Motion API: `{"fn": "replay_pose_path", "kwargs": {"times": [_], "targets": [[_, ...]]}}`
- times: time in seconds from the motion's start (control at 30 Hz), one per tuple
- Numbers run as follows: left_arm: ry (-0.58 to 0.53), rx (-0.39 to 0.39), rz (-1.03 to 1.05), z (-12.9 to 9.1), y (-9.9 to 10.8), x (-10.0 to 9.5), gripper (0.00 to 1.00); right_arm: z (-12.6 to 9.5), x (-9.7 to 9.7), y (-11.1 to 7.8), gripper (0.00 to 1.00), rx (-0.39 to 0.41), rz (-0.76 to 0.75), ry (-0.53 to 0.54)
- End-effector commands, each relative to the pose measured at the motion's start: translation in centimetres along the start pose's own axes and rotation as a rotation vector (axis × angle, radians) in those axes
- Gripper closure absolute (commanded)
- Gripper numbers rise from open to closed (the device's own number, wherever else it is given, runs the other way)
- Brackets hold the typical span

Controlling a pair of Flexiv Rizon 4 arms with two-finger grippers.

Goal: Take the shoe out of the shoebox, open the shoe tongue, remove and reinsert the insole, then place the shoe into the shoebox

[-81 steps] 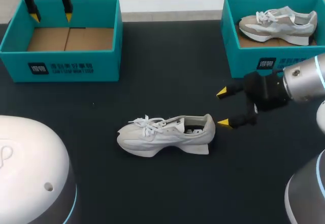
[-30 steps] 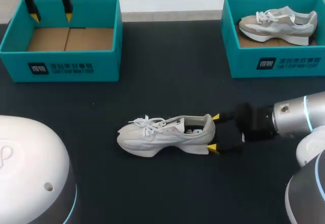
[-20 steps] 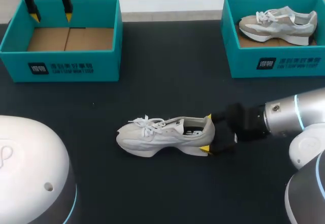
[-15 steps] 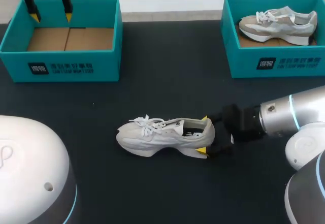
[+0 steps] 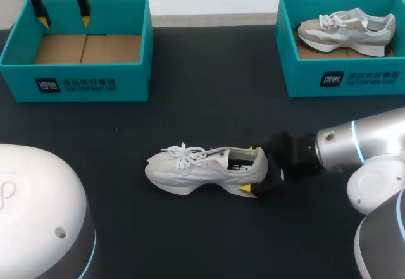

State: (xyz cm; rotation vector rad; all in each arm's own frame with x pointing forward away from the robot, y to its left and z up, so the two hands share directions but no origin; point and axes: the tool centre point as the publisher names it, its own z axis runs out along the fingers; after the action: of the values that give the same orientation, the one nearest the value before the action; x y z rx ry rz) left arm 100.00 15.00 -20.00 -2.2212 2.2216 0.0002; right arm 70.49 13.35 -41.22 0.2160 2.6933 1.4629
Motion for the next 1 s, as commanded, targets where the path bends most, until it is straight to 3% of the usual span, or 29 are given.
{"fn": "replay_pose_path", "kwargs": {"times": [0.03, 0.33, 0.37, 0.4, 0.43, 0.47, 1.0], "targets": [[0.000, 0.000, 0.000, 0.0, 0.0, 0.0, 0.00, 0.4, -0.1, -0.2, 0.00, 0.008, 0.006, -0.001], [0.000, 0.000, 0.000, 0.0, 0.0, 0.0, 0.00, 0.6, -0.1, -0.9, 0.00, 0.022, 0.017, 0.011], [0.000, 0.000, 0.000, 0.0, 0.0, 0.0, 0.00, 0.6, -0.1, -1.0, 0.19, 0.027, 0.014, 0.016], [0.000, 0.000, 0.000, 0.0, 0.0, 0.0, 0.00, 0.7, -0.1, -1.0, 0.53, 0.028, 0.013, 0.018], [0.000, 0.000, 0.000, 0.0, 0.0, 0.0, 0.00, 0.7, -0.1, -1.1, 0.71, 0.029, 0.011, 0.021], [0.000, 0.000, 0.000, 0.0, 0.0, 0.0, 0.00, 0.7, -0.2, -1.1, 1.00, 0.032, 0.007, 0.024], [0.000, 0.000, 0.000, 0.0, 0.0, 0.0, 0.00, 0.2, -2.4, -0.3, 1.00, 0.046, -0.054, 0.061]]}}
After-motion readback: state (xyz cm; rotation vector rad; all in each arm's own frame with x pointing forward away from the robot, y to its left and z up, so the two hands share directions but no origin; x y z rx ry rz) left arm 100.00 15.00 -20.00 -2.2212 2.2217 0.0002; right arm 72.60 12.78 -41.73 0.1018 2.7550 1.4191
